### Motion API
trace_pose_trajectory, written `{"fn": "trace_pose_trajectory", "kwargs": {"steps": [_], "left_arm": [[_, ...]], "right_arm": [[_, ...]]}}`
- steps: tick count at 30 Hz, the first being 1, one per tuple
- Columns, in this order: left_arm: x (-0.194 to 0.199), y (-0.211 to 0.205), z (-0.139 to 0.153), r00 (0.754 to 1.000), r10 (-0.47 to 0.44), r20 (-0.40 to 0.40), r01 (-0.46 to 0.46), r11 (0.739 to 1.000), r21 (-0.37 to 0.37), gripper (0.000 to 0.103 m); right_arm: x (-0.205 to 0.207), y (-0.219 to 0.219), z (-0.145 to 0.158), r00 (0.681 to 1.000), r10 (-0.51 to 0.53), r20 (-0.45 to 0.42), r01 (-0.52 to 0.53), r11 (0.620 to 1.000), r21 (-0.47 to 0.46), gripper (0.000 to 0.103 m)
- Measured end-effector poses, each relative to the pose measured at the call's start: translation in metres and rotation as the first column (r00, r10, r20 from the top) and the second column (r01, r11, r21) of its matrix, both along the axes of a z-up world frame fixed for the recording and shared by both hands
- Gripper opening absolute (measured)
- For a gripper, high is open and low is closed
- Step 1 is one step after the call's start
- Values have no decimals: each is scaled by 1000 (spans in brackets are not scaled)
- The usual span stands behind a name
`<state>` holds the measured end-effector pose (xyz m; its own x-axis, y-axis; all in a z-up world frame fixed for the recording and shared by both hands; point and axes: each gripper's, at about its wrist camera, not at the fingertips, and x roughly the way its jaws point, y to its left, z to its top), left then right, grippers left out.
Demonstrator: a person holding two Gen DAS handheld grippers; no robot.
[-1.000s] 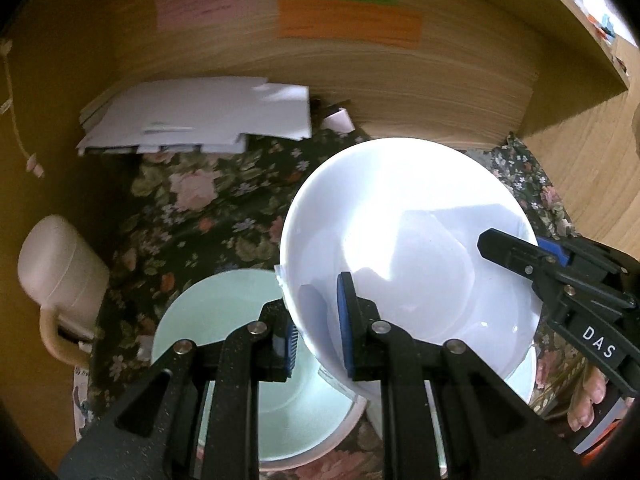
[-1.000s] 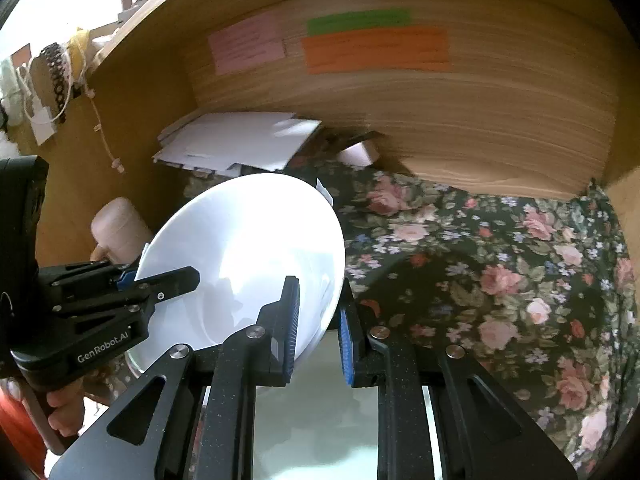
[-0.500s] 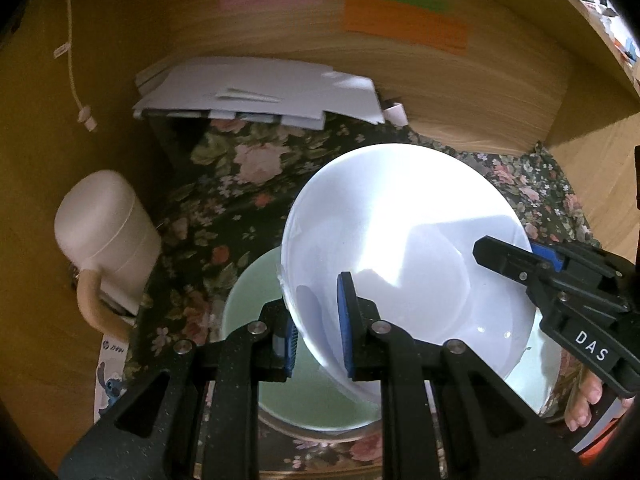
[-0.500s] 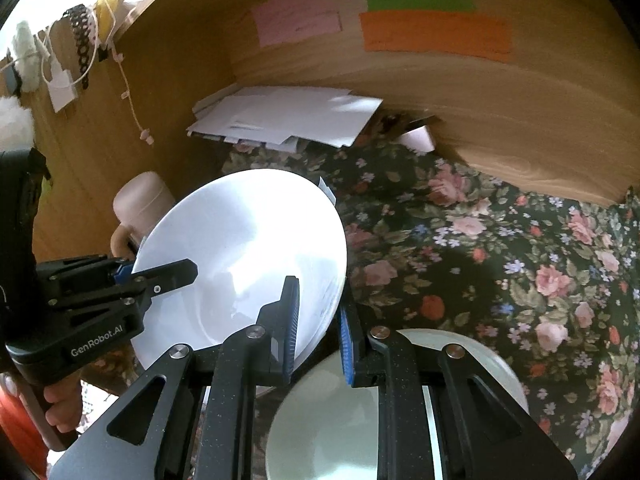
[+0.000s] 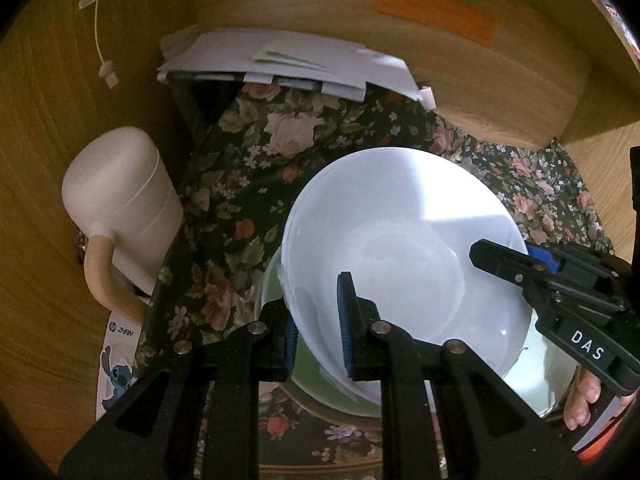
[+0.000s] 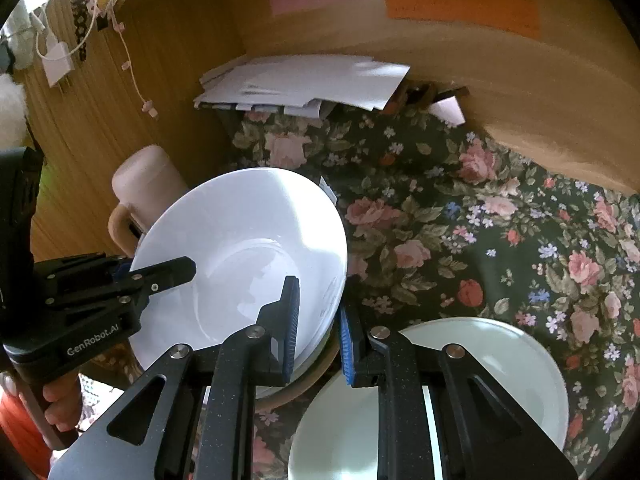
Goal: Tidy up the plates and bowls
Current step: 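Carry the spotted white bowl over the stack and lower it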
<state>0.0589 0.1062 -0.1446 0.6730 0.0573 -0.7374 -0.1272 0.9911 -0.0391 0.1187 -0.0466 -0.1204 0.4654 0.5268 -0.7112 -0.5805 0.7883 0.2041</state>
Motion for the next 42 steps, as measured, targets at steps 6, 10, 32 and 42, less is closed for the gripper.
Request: {"fn": "trace_pose_trajectory", "kwargs": {"steps": [6, 10, 32, 42], "left_arm": [[1, 5, -10, 1000, 5, -22, -5, 1000, -5, 17], [2, 9, -14, 1000, 6, -30, -7, 1000, -20, 17], [1, -2, -16, 1000, -9, -22, 10, 998, 62, 23], [4, -3, -9, 1000, -26, 2, 26, 999, 36, 42]], "right_arm": [[1, 4, -9, 1000, 3, -22, -3, 1000, -8, 16], [2, 6, -12, 1000, 4, -30, -5, 1000, -13, 16], [-1, 2, -15, 1000, 2, -25, -3, 999, -34, 19], [-6, -3, -4, 1000, 16, 13, -16, 1000, -16, 24]]}}
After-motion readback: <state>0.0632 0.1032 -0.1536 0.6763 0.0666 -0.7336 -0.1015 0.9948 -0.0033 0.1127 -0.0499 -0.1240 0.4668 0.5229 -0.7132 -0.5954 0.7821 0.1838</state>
